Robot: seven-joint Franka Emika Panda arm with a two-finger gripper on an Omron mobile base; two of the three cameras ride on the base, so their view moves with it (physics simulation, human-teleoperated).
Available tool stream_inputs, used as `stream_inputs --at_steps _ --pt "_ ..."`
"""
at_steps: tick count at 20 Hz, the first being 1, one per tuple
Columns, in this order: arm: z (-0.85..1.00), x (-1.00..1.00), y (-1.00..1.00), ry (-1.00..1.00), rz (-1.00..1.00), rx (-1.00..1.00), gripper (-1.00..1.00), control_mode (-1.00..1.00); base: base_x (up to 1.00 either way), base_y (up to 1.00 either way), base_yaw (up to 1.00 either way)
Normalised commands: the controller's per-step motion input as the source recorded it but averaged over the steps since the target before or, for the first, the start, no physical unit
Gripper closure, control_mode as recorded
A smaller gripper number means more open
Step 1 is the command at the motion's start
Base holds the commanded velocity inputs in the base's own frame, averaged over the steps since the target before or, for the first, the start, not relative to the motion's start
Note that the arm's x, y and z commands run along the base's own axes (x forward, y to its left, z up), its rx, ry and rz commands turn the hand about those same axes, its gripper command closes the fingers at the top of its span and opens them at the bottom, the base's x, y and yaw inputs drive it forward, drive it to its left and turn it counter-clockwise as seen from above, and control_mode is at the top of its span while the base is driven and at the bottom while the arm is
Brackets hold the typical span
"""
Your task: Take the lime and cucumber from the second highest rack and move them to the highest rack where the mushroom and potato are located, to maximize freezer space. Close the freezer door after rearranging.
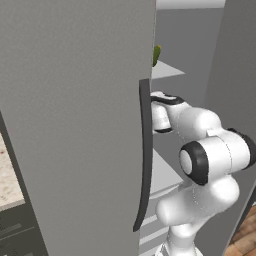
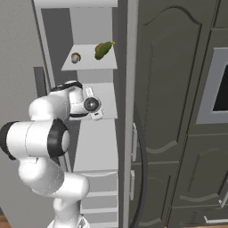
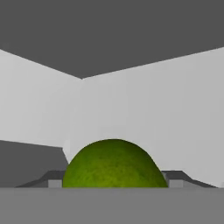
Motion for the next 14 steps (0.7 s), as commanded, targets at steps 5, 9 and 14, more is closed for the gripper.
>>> stream_inputs --at_steps 5,9,14 --pt "0.79 -0.81 -0.04 0.06 0.0 0.19 1.0 -1.0 0.0 0.0 0.0" --pt "0.93 -0.63 0.0 0.19 -0.04 0.13 1.0 -1.0 0.0 0.0 0.0" --pt "0.99 -0.51 0.0 0.26 -0.07 0.14 1.0 -1.0 0.0 0.0 0.0"
